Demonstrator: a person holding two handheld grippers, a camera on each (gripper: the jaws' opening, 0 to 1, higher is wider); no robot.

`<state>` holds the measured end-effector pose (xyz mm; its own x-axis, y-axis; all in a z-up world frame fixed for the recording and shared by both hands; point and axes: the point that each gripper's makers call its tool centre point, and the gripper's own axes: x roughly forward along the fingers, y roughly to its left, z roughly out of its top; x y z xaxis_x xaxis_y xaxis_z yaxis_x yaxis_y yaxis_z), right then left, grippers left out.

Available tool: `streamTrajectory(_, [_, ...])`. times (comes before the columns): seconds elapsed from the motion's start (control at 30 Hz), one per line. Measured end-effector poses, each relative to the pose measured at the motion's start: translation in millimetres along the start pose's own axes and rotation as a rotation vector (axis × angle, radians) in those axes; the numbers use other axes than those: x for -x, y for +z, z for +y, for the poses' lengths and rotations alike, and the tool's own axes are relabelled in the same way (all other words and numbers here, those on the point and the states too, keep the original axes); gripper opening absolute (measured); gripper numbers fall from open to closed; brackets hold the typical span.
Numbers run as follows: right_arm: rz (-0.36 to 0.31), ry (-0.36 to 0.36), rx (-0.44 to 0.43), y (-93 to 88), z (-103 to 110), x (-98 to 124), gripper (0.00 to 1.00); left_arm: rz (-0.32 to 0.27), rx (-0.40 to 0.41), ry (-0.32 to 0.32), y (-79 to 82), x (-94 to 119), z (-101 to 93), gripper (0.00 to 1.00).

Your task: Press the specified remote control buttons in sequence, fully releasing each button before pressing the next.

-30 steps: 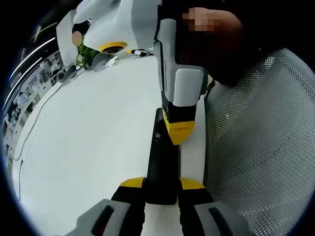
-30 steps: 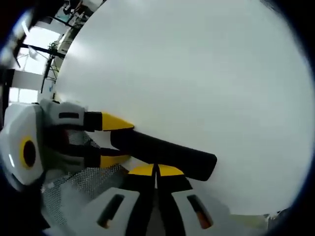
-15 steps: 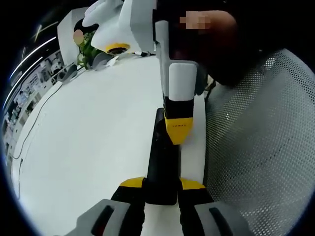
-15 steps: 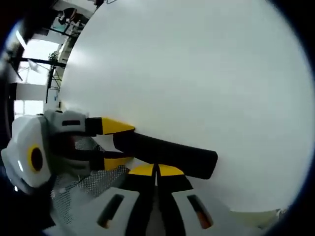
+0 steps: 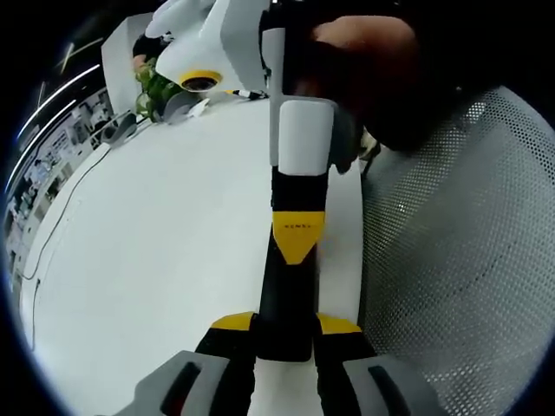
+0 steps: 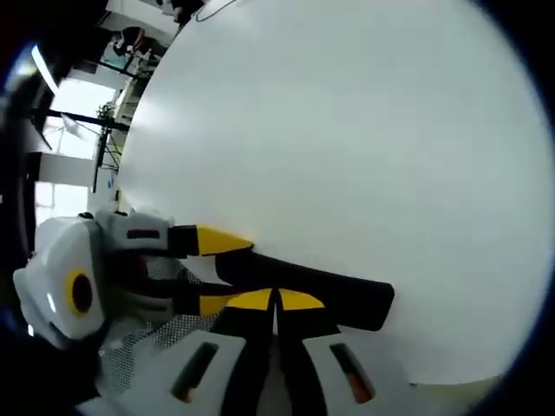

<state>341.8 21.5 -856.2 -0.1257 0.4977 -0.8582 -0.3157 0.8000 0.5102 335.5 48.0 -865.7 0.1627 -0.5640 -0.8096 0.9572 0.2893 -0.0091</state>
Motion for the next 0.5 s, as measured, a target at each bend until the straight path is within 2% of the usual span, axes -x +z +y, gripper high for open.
streamTrajectory(0.43, [0.002, -0.037, 0.028, -0.9, -1.7, -1.4, 0.00, 0.002, -0.004, 0.000, 0.3, -0.1, -0.4, 0.25])
streamTrajectory(0.5, [0.000, -0.057, 0.056, -1.0, -1.4, -1.6, 0.00, 0.003, -0.004, -0.001, 0.4, 0.1, -0.6, 0.25])
